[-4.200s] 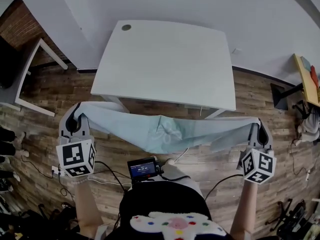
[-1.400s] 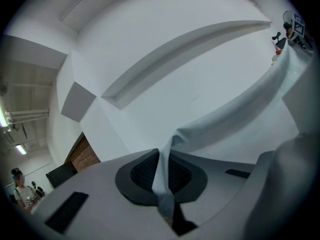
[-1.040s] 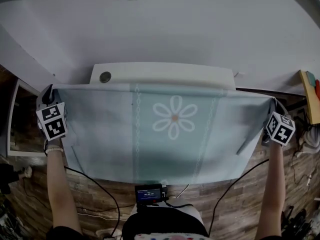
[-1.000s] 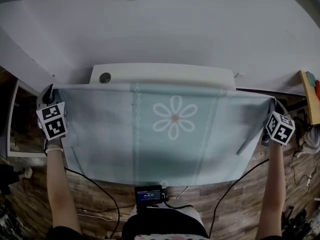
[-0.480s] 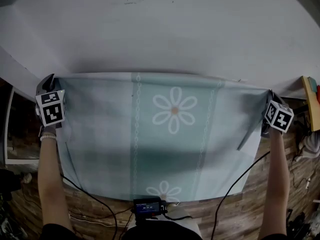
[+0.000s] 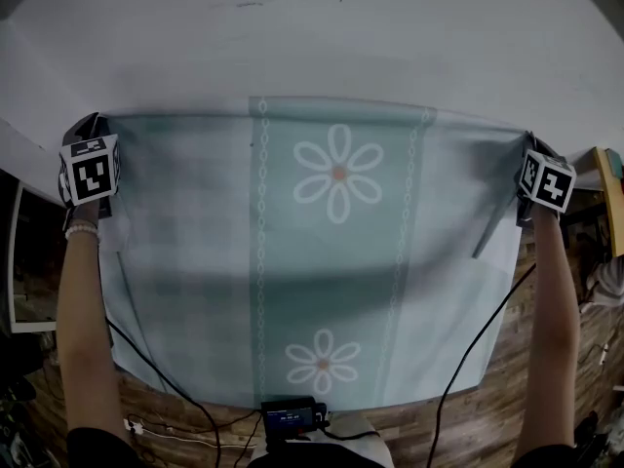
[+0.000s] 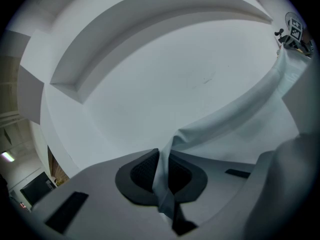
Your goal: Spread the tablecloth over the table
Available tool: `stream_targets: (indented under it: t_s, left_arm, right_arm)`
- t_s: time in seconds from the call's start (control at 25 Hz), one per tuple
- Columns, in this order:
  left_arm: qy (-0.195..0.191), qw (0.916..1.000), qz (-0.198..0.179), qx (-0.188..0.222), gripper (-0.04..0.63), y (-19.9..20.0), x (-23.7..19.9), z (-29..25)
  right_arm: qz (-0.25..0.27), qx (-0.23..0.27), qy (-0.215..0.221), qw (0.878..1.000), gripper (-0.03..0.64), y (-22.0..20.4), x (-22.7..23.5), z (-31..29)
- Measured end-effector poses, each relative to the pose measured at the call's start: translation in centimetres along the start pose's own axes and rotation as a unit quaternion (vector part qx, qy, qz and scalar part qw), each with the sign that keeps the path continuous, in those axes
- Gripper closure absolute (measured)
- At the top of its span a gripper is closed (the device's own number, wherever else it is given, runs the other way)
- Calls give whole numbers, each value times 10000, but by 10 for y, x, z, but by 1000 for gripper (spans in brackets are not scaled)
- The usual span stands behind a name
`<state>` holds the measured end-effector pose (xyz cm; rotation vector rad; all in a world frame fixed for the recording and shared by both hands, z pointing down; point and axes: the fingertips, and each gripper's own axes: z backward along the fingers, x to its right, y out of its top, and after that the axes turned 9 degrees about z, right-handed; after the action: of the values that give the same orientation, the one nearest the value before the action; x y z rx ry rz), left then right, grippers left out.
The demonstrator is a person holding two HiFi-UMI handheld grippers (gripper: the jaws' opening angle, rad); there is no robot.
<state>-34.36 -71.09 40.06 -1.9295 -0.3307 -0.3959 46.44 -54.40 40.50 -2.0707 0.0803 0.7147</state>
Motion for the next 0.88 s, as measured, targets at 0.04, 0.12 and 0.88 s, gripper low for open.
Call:
stream_targets:
  t_s: [0.04, 0.12, 0.88]
  left_arm:
    - [-1, 10000, 38, 0, 581, -6, 4, -12]
    - [23, 9999, 120, 44, 581, -10, 5, -22]
    - [-417, 9921, -838, -835, 581, -16, 19, -5]
  right_arm:
    - [52, 22, -31, 10000, 586, 1, -5, -9]
    - [144, 82, -89, 9998, 586, 7, -9, -16]
    - [899, -392, 296, 9947, 586, -6, -25, -9]
